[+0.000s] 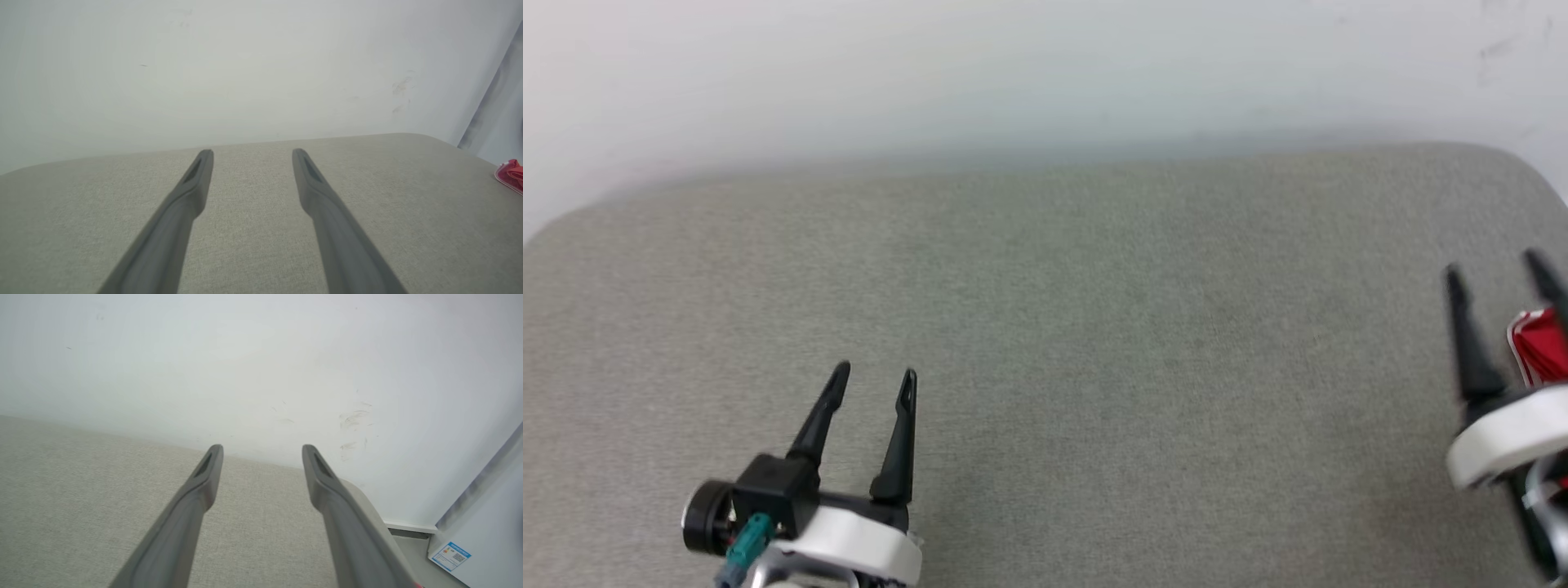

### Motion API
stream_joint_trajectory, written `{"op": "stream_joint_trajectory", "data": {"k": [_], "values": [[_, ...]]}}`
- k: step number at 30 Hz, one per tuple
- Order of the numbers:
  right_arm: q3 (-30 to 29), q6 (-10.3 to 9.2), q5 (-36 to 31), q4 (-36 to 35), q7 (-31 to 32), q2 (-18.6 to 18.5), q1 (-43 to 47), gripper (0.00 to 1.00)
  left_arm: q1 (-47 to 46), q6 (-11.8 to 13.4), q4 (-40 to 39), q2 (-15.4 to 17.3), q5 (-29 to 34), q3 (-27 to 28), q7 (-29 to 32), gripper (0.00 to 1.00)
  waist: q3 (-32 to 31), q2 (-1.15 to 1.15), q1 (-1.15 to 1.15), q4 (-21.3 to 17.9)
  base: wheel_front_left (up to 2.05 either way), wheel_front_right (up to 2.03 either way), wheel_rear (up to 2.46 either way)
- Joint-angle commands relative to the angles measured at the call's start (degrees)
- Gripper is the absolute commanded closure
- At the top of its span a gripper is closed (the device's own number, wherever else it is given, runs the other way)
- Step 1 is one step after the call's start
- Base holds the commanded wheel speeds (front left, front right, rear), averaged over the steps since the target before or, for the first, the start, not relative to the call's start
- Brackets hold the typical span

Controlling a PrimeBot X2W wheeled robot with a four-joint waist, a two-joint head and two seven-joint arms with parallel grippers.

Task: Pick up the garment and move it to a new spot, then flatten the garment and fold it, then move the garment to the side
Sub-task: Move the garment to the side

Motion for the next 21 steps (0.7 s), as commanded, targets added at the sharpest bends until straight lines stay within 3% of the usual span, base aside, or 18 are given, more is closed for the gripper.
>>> {"op": "stream_joint_trajectory", "data": {"k": [1,6,21], "values": [[-0.01,-0.09,-0.23,-0.87,-1.35,2.54,2.51,0.0,1.37,-0.34,0.36,-0.53,0.14,0.49,-0.11,0.0,-1.65,0.0,0.02,1.28,0.0,0.0,0.0],[0.54,-0.09,-0.01,-0.51,-6.29,8.63,7.3,0.0,3.51,-1.32,0.8,-1.91,0.06,1.97,-0.11,0.0,-3.11,0.0,0.02,2.42,0.0,0.0,0.0],[3.7,-0.08,0.19,9.85,-16.21,11.96,10.96,0.0,6.7,-3.27,0.78,-5.02,2.57,7.1,-0.12,0.0,-4.17,0.0,0.02,3.45,0.0,0.0,0.0]]}}
